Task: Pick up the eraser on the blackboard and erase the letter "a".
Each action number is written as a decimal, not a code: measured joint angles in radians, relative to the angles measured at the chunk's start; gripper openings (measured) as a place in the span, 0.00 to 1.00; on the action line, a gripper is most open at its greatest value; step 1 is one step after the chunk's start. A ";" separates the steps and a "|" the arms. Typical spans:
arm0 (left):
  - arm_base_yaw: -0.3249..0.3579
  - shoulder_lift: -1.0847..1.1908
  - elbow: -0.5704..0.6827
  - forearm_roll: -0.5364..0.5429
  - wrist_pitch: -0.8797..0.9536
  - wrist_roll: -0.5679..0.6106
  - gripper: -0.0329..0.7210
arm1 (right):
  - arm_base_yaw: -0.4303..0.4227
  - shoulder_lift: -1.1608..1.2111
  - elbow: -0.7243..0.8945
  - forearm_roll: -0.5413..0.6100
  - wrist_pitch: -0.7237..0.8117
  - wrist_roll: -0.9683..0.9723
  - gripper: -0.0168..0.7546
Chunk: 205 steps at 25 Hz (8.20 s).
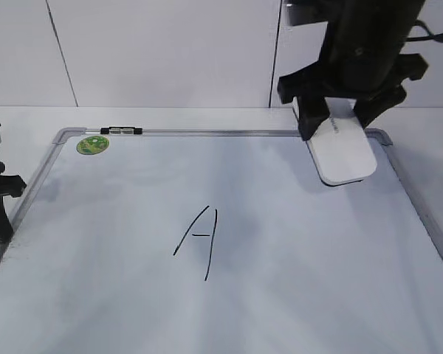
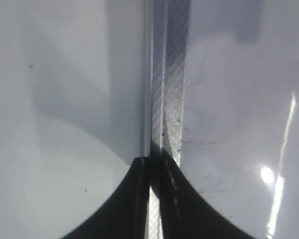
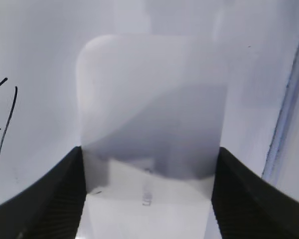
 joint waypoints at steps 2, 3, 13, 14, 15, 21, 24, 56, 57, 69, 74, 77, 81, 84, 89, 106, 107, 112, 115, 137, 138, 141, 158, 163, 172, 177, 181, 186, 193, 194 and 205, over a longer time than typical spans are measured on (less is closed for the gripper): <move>0.000 0.000 0.000 0.000 0.000 0.000 0.09 | -0.025 -0.026 0.000 -0.003 0.000 0.002 0.70; 0.000 0.000 0.000 0.000 0.000 0.000 0.09 | -0.036 -0.038 0.000 -0.005 0.000 0.003 0.70; 0.000 0.000 0.000 0.000 0.000 0.000 0.09 | -0.110 -0.123 0.000 -0.031 0.013 0.006 0.70; 0.000 0.000 0.000 0.000 0.000 0.000 0.09 | -0.119 -0.127 0.000 -0.031 0.015 0.006 0.70; 0.000 0.000 0.000 0.000 0.000 0.000 0.09 | -0.131 -0.131 0.000 -0.033 0.015 0.006 0.70; 0.000 0.000 0.000 0.000 0.000 0.000 0.09 | -0.209 -0.147 0.000 -0.040 0.017 0.008 0.70; 0.000 0.000 0.000 0.000 0.000 0.000 0.09 | -0.234 -0.147 0.000 -0.041 0.017 0.008 0.70; 0.000 0.000 0.000 -0.006 -0.001 0.000 0.09 | -0.329 -0.018 0.189 0.070 0.002 -0.042 0.70; 0.000 0.000 0.000 -0.006 -0.003 0.000 0.09 | -0.342 -0.017 0.189 0.080 0.002 -0.046 0.70; 0.000 0.000 0.000 -0.008 -0.004 0.000 0.09 | -0.384 0.051 0.189 0.141 -0.003 -0.117 0.70; 0.000 0.000 0.000 -0.008 -0.004 0.002 0.09 | -0.386 0.084 0.189 0.142 -0.006 -0.126 0.70; 0.000 0.000 0.000 -0.008 -0.004 0.002 0.09 | -0.389 0.103 0.189 0.143 -0.006 -0.128 0.70; 0.000 0.000 0.000 -0.008 -0.004 0.002 0.09 | -0.389 0.126 0.189 0.146 -0.008 -0.130 0.70; 0.000 0.000 0.000 -0.008 -0.004 0.002 0.09 | -0.389 0.141 0.189 0.146 -0.010 -0.130 0.70; 0.000 0.000 0.000 -0.008 -0.004 0.002 0.09 | -0.389 0.152 0.189 0.112 -0.010 -0.133 0.70; 0.000 0.000 0.000 -0.012 -0.004 0.002 0.09 | -0.389 0.152 0.189 0.099 -0.015 -0.136 0.70; 0.000 0.000 0.000 -0.012 -0.004 0.002 0.09 | -0.389 0.152 0.189 0.102 -0.015 -0.136 0.70; 0.000 0.000 0.000 -0.012 -0.004 0.002 0.09 | -0.389 0.152 0.189 0.102 -0.017 -0.136 0.70; 0.000 0.000 0.000 -0.012 -0.004 0.002 0.09 | -0.389 0.154 0.189 0.116 -0.017 -0.136 0.70; 0.000 0.000 0.000 -0.013 -0.006 0.002 0.09 | -0.389 0.199 0.181 0.134 -0.013 -0.142 0.70; 0.000 0.000 0.000 -0.013 -0.006 0.002 0.09 | -0.389 0.199 0.181 0.134 -0.013 -0.144 0.70; 0.000 0.000 0.000 -0.013 -0.006 0.002 0.09 | -0.389 0.199 0.181 0.134 -0.013 -0.148 0.73; 0.000 0.000 0.000 -0.013 -0.006 0.002 0.09 | -0.389 0.218 0.151 0.120 -0.015 -0.150 0.80; 0.000 0.000 0.000 -0.013 -0.006 0.002 0.09 | -0.389 0.220 0.084 0.108 -0.015 -0.150 0.80; 0.000 0.000 0.000 -0.013 -0.006 0.002 0.09 | -0.389 0.198 0.033 0.102 -0.015 -0.150 0.80; 0.000 0.000 0.000 -0.013 -0.006 0.002 0.09 | -0.389 0.128 0.032 0.102 -0.011 -0.150 0.80; 0.000 0.000 0.000 -0.013 -0.004 0.002 0.11 | -0.389 0.104 0.031 0.104 -0.010 -0.150 0.80; 0.000 -0.011 0.000 -0.013 0.002 0.002 0.16 | -0.389 0.097 0.031 0.132 -0.009 -0.150 0.79; 0.000 -0.082 0.000 -0.001 0.020 -0.018 0.24 | -0.389 0.069 0.031 0.134 -0.007 -0.152 0.79; 0.000 -0.096 0.000 0.000 0.025 -0.020 0.26 | -0.389 0.061 0.031 0.135 -0.007 -0.152 0.79; 0.000 -0.270 0.000 0.005 0.093 -0.041 0.38 | -0.389 -0.092 0.031 0.169 -0.002 -0.153 0.79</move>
